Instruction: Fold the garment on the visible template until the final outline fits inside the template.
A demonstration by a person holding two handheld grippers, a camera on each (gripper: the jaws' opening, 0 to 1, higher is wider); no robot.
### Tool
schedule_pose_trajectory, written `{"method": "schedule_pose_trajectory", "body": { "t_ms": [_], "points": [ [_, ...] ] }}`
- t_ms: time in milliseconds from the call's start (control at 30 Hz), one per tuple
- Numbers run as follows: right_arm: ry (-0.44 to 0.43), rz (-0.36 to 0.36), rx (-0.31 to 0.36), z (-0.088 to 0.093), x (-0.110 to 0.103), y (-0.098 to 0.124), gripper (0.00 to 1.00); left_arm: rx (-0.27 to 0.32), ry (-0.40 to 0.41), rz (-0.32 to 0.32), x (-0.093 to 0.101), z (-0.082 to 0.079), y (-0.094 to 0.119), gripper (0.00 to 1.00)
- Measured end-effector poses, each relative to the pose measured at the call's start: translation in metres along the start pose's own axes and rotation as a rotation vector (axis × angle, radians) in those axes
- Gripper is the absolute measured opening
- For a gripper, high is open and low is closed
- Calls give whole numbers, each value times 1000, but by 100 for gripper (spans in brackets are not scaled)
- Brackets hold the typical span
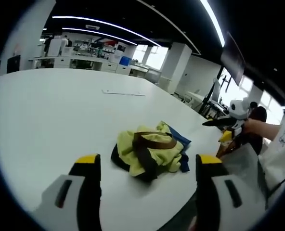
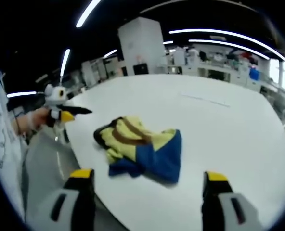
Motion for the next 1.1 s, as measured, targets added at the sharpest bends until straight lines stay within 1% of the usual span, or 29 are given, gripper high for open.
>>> {"method": "schedule_pose_trajectory", "body": {
  "t_ms": [233,300,400,500,633,700,833,900,1000,1033,1100],
  "points": [
    [-4,-16,-27,4,10,-10,91,-20,4,7,-2,6,-5,71],
    [-12,-28,-32,5,12,-13,90,-26,10,14,0,7,-6,67],
    [-5,-40,-44,3,11,-16,86,-37,17,25,2,8,-8,61],
    [0,-50,-55,2,14,-20,84,-49,26,28,2,10,-11,56],
    [10,-58,-64,-2,15,-26,77,-58,43,34,0,12,-16,50],
    [8,-63,-68,-2,18,-29,73,-76,50,32,-2,15,-20,47],
    [9,-67,-77,-2,22,-35,65,-109,56,47,0,22,-26,40],
    [1,-72,-86,0,24,-38,63,-127,63,61,3,24,-29,38],
    [-11,-77,-102,2,26,-42,56,-144,83,67,4,27,-33,32],
    [-11,-79,-107,3,27,-44,54,-154,97,64,4,28,-36,31],
    [-8,-75,-112,2,27,-45,51,-152,108,65,1,29,-40,31]
  ]
}}
Point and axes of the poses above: the point that each gripper's makers call its tool centre point, and the gripper's own axes: y roughly backward along the fingers, x roughly to its right, z roughly out of its underside, the point moved 1 cm from there along y, roughly backward along the fingers, and after that the axes turned 10 degrees about -z, right-handed, at the moved point
